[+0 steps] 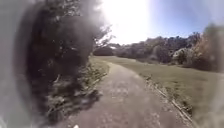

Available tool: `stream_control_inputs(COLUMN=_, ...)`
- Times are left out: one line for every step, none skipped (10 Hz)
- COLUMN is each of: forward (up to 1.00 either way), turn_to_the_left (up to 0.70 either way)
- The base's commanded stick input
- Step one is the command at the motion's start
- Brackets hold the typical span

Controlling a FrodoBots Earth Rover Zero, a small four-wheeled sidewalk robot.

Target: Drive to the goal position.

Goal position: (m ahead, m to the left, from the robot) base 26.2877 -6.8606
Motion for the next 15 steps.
stream_control_inputs(forward=1.0, turn_to_the_left=0.03)
stream_control_inputs(forward=1.0, turn_to_the_left=0.0)
stream_control_inputs(forward=1.0, turn_to_the_left=0.0)
stream_control_inputs(forward=1.0, turn_to_the_left=0.0)
stream_control_inputs(forward=1.0, turn_to_the_left=0.0)
stream_control_inputs(forward=1.0, turn_to_the_left=0.0)
stream_control_inputs(forward=1.0, turn_to_the_left=0.0)
stream_control_inputs(forward=1.0, turn_to_the_left=0.0)
stream_control_inputs(forward=1.0, turn_to_the_left=0.0)
stream_control_inputs(forward=1.0, turn_to_the_left=0.0)
stream_control_inputs(forward=1.0, turn_to_the_left=0.01)
stream_control_inputs(forward=1.0, turn_to_the_left=0.12)
stream_control_inputs(forward=1.0, turn_to_the_left=-0.02)
stream_control_inputs(forward=1.0, turn_to_the_left=-0.4)
stream_control_inputs(forward=1.0, turn_to_the_left=-0.4)
